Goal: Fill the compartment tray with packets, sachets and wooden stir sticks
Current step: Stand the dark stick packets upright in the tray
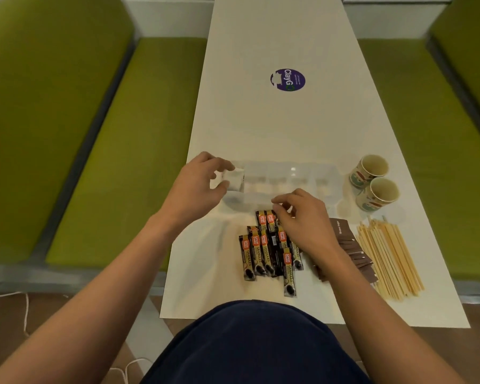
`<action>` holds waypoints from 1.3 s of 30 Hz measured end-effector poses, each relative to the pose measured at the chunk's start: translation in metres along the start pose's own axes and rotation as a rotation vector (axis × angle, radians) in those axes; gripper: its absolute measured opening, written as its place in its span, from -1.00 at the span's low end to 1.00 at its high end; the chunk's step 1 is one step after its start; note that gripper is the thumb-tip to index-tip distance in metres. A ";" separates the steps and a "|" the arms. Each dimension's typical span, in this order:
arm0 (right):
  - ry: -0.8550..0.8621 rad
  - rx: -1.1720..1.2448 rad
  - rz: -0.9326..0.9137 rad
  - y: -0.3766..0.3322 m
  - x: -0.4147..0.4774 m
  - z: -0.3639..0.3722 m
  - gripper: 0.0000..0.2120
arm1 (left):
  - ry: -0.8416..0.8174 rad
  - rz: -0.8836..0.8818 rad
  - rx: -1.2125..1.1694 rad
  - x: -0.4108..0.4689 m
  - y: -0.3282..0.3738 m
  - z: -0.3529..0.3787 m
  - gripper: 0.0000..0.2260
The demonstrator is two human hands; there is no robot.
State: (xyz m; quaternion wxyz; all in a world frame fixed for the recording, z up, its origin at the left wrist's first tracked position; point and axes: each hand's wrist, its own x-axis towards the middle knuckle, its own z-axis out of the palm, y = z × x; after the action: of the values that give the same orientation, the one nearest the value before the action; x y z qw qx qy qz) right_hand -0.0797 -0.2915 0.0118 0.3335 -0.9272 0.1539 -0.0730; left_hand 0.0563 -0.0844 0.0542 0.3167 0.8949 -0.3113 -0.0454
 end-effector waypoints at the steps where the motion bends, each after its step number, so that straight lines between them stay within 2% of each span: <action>1: -0.047 -0.017 0.017 0.001 -0.007 -0.002 -0.81 | -0.044 -0.040 -0.022 -0.011 0.003 0.008 -0.80; 4: -0.184 -0.095 0.022 0.005 -0.023 0.005 -0.77 | -0.241 -0.176 -0.048 -0.039 0.008 0.033 -0.81; 7: -0.288 -0.162 0.026 0.005 -0.031 0.019 -0.57 | -0.462 -0.254 -0.031 -0.057 0.010 0.055 -0.49; 9: -0.323 -0.173 0.022 0.005 -0.031 0.025 -0.40 | -0.508 -0.258 -0.001 -0.064 0.009 0.068 -0.36; 12: -0.372 -0.289 -0.029 0.002 -0.026 0.031 -0.33 | -0.453 -0.259 0.015 -0.068 0.004 0.082 -0.43; 14: -0.386 -0.313 -0.036 0.000 -0.022 0.034 -0.40 | -0.426 -0.294 -0.034 -0.067 0.002 0.084 -0.50; 17: -0.372 -0.224 -0.022 -0.001 -0.017 0.035 -0.58 | -0.405 -0.342 -0.096 -0.065 -0.001 0.081 -0.59; 21: -0.384 -0.162 0.019 -0.003 -0.013 0.036 -0.59 | -0.378 -0.452 -0.355 -0.065 0.000 0.077 -0.60; 25: -0.336 0.040 0.110 -0.008 -0.009 0.030 -0.81 | -0.309 -0.537 -0.555 -0.066 0.001 0.073 -0.73; 28: -0.283 0.305 0.243 -0.010 -0.011 0.015 -0.88 | -0.287 -0.582 -0.618 -0.064 0.004 0.062 -0.82; 30: -0.257 0.522 0.326 -0.010 -0.013 0.003 -0.89 | -0.272 -0.570 -0.626 -0.062 0.005 0.051 -0.88; 32: -0.190 0.637 0.326 -0.009 -0.014 -0.008 -0.90 | -0.237 -0.534 -0.639 -0.054 0.009 0.036 -0.91; 37: 0.015 0.722 0.258 -0.002 -0.008 -0.027 -0.79 | -0.074 -0.321 -0.501 -0.002 0.024 0.003 -0.92; 39: 0.069 0.706 0.256 -0.001 -0.005 -0.031 -0.80 | -0.046 -0.232 -0.426 0.023 0.031 -0.003 -0.92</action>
State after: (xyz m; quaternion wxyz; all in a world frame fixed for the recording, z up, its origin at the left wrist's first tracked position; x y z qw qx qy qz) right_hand -0.0915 -0.3077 0.0363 0.6337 -0.7254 0.2450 -0.1107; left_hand 0.0591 -0.1156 0.0777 0.4839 0.8363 -0.1968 -0.1664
